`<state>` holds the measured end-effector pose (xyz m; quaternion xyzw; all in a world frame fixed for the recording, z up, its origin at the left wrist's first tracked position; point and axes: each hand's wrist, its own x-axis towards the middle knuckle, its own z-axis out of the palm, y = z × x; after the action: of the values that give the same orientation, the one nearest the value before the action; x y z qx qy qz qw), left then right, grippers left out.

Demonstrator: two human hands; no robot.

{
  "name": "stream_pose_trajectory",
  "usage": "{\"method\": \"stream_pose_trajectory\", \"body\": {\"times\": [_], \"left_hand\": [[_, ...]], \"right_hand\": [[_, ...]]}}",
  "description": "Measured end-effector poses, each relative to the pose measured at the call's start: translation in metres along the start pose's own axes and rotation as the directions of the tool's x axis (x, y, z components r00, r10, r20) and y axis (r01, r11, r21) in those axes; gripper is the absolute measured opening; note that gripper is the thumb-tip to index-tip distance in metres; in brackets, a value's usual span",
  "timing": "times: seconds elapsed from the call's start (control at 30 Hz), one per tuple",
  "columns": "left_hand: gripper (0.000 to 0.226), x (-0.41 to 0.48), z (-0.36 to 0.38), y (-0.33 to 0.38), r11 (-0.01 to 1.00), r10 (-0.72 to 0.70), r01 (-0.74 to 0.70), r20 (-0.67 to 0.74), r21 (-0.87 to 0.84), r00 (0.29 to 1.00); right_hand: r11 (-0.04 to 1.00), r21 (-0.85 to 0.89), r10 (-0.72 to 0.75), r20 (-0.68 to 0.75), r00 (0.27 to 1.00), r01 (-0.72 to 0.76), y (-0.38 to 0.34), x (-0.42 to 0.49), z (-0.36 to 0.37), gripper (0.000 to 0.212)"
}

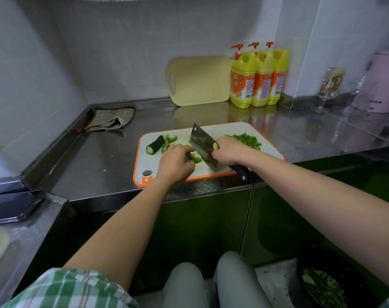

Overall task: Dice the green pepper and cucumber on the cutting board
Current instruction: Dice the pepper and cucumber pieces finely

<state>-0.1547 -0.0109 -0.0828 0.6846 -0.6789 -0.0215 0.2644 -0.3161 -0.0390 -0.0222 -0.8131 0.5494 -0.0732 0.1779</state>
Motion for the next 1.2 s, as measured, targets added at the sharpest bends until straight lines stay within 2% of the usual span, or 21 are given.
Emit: {"method": "stream_pose_trajectory", "body": {"times": [0.1, 0.23, 0.37, 0.47, 0.87, 0.97, 1.07, 1.2], "left_hand": [[0.032, -0.001, 0.003, 0.001, 0.999, 0.013, -0.017, -0.066, -0.048, 0.998], [0.013, 0.000, 0.004, 0.002, 0.997, 0.039, -0.044, -0.086, -0.060, 0.996], [0.011, 0.001, 0.005, -0.001, 0.994, 0.055, -0.065, -0.104, -0.093, 0.993], [0.010, 0.001, 0.006, -0.002, 0.994, 0.061, -0.070, -0.110, -0.086, 0.992], [0.010, 0.002, 0.007, -0.001, 0.994, 0.059, -0.070, -0.126, -0.086, 0.990], [0.010, 0.002, 0.009, -0.003, 0.995, 0.075, -0.082, -0.138, -0.049, 0.988], [0.011, 0.003, 0.006, -0.014, 0.999, 0.025, -0.019, -0.203, 0.034, 0.979], [0.022, 0.001, -0.001, -0.026, 0.982, -0.124, 0.158, -0.275, 0.106, 0.953]], "right_hand": [[1.000, 0.027, -0.002, -0.036, 0.999, 0.003, 0.004, 0.000, 0.000, 0.018], [0.993, 0.110, -0.040, -0.121, 0.992, 0.053, 0.006, -0.003, -0.008, 0.020], [0.998, 0.029, -0.055, -0.054, 0.997, 0.057, 0.002, -0.006, -0.012, 0.011], [0.997, -0.044, -0.057, -0.027, 0.998, 0.056, 0.001, -0.004, -0.008, 0.012], [0.999, -0.007, -0.032, 0.006, 0.999, 0.032, -0.005, -0.009, -0.014, 0.015], [0.998, 0.036, -0.040, -0.031, 0.999, 0.041, 0.000, -0.007, -0.012, 0.013], [0.994, 0.106, 0.002, -0.115, 0.993, 0.010, 0.010, -0.001, -0.011, 0.021], [0.982, 0.186, 0.067, -0.147, 0.987, -0.038, 0.022, 0.005, -0.017, 0.015]]}}
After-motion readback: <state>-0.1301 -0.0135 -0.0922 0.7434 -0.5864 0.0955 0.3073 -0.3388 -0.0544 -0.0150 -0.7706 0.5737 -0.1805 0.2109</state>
